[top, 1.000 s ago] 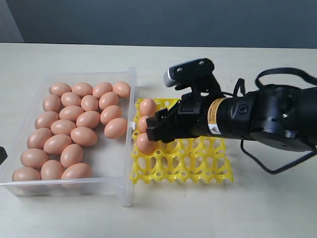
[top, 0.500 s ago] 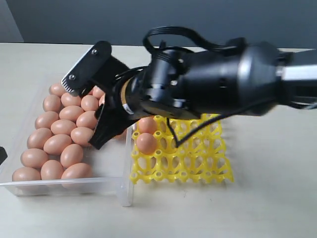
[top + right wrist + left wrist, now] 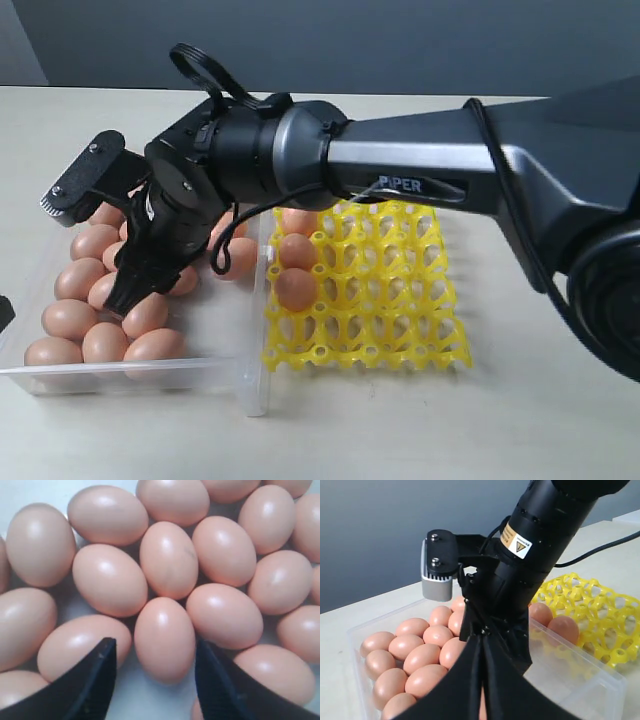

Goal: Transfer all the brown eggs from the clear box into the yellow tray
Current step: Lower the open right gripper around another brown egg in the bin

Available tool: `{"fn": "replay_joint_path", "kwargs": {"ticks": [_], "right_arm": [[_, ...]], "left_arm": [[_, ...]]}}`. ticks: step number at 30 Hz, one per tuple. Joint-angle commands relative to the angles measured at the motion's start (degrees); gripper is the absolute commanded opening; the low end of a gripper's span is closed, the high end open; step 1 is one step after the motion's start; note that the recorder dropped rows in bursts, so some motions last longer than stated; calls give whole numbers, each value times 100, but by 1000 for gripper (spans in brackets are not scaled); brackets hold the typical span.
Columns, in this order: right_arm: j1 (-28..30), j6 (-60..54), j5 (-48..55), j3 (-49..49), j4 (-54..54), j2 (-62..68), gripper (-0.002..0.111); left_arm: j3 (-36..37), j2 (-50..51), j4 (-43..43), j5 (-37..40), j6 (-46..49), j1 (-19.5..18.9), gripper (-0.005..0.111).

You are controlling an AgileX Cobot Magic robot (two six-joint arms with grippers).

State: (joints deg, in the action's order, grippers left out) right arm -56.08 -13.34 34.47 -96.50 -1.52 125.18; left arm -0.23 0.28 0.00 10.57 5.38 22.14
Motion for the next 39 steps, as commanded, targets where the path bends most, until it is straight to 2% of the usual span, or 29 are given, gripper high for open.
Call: {"fn": "replay_joint_path", "kwargs": {"ticks": [1, 17, 19, 22, 23, 39], "right_arm": [[4, -65, -31, -269, 73, 299, 47], [4, -65, -55, -499, 58, 779, 46], [4, -65, -106, -499, 74, 779, 35], [4, -65, -134, -499, 71, 779, 2], [4, -65, -134, -499, 61, 769, 0], [4, 154, -141, -499, -135, -460, 2]], "left_arm": [[23, -28, 0, -21, -23, 32, 0], [23, -28, 0, -21, -23, 32, 0], [23, -28, 0, -21, -23, 32, 0], [23, -28, 0, -21, -23, 32, 0], [23, -28, 0, -21, -23, 32, 0], [23, -28, 0, -21, -23, 32, 0]]}}
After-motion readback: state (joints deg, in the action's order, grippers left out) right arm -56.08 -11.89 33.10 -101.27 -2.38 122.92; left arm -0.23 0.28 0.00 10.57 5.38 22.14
